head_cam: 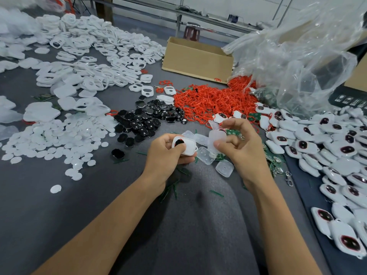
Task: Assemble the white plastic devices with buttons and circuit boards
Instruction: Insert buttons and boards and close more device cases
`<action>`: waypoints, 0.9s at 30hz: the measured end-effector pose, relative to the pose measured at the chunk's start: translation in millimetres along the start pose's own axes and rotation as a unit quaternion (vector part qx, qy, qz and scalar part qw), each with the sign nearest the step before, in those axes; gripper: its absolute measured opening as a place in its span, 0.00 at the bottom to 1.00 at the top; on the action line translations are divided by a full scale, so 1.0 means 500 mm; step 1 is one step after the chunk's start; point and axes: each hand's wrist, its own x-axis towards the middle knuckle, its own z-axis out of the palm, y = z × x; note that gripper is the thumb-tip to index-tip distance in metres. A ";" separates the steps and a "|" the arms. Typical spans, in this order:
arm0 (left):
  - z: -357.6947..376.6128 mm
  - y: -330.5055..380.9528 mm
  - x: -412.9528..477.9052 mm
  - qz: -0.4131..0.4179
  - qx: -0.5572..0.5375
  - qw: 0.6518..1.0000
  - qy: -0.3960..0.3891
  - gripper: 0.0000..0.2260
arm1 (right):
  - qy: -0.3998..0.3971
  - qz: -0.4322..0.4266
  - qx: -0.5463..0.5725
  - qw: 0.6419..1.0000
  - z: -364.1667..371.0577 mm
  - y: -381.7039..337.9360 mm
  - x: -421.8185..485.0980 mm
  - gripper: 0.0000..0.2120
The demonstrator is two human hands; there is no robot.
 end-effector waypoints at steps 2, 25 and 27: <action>0.000 0.000 -0.001 0.001 -0.001 1.000 0.000 0.07 | 0.007 0.023 0.020 1.000 -0.002 0.004 0.002 0.20; 0.006 0.001 -0.023 -0.019 0.034 0.984 -0.171 0.20 | 0.021 -0.091 -0.172 0.981 0.044 0.015 -0.008 0.11; 0.004 0.001 -0.022 -0.013 0.039 0.984 -0.172 0.20 | 0.028 -0.108 -0.196 0.974 0.048 0.018 -0.008 0.12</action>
